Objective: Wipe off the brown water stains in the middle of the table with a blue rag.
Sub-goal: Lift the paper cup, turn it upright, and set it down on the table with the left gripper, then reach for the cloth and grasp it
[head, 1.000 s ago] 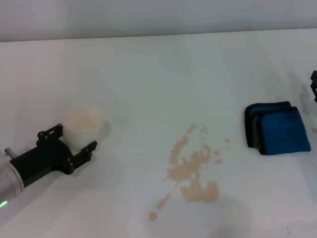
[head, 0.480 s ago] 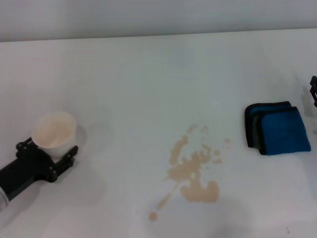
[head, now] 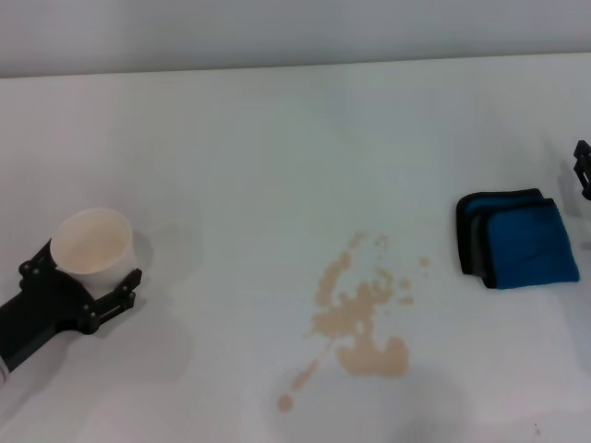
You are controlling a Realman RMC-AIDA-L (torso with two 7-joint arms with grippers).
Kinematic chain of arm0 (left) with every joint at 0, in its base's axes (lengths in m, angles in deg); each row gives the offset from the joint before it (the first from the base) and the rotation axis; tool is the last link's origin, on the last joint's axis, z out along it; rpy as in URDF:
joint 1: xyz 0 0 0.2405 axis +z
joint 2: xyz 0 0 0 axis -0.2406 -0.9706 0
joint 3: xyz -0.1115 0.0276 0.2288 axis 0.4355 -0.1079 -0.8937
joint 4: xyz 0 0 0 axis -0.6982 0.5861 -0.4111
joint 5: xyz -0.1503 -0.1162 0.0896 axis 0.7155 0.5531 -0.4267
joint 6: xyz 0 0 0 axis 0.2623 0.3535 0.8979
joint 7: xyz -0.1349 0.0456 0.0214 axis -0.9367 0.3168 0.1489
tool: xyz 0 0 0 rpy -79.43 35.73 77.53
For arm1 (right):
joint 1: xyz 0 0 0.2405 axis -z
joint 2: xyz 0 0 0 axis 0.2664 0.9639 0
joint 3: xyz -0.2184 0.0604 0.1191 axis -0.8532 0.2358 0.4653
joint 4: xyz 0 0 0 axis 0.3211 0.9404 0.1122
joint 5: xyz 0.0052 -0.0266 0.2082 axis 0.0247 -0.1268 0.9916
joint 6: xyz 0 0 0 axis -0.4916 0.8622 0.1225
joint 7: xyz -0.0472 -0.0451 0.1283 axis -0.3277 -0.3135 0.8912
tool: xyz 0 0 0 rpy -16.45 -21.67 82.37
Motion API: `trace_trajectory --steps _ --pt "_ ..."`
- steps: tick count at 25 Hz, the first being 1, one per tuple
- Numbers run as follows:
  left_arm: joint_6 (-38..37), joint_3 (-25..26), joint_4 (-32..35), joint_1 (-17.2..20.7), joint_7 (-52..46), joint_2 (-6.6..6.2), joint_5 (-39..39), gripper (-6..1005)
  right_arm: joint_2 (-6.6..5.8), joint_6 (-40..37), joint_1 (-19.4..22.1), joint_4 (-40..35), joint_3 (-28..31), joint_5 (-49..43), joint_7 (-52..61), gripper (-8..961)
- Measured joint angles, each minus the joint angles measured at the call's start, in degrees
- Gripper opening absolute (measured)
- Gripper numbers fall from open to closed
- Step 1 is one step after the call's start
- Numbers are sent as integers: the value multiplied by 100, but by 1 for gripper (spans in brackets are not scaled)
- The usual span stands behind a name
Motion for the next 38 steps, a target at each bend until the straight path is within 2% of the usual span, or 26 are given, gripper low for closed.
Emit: trace_trajectory --steps 8,15,24,34,38 --pt "6 0 -37 -9 5 0 -7 885 0 42 15 13 -5 -1 0 397" --pt "26 0 -53 78 111 2 4 884 0 45 25 1 -2 -2 0 397" --pt "255 43 -16 411 228 -8 75 883 0 54 54 -9 -2 -1 0 398" --pt "847 44 -117 989 575 11 755 882 -7 47 55 -16 -2 -1 -1 399" --pt "1857 40 -946 1024 487 -6 1523 882 -13 28 82 -59 -2 -1 -2 399"
